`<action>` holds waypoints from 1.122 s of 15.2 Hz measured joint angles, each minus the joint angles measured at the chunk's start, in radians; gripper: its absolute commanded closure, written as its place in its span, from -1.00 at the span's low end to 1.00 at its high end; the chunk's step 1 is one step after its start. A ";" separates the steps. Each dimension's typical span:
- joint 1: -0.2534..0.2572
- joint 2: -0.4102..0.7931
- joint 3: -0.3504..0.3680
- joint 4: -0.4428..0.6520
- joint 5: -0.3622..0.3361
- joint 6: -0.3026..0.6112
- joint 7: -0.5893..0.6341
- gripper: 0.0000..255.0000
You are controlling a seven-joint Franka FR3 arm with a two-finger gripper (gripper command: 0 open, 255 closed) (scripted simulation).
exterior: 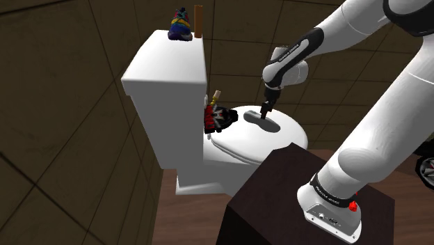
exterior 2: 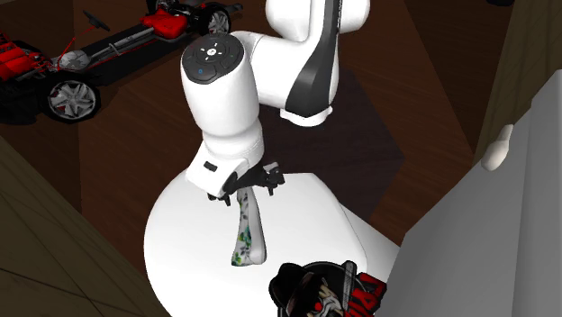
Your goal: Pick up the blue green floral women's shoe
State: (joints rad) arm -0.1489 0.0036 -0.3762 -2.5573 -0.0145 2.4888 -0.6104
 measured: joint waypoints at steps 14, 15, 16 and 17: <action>-0.011 0.143 0.015 0.010 0.095 0.126 -0.079 1.00; -0.011 0.143 0.015 0.010 0.096 0.126 -0.079 1.00; -0.010 0.143 0.015 0.010 0.096 0.127 -0.079 1.00; -0.010 0.143 0.015 0.010 0.096 0.127 -0.079 1.00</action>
State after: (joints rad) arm -0.1593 0.1465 -0.3608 -2.5473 0.0813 2.6153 -0.6893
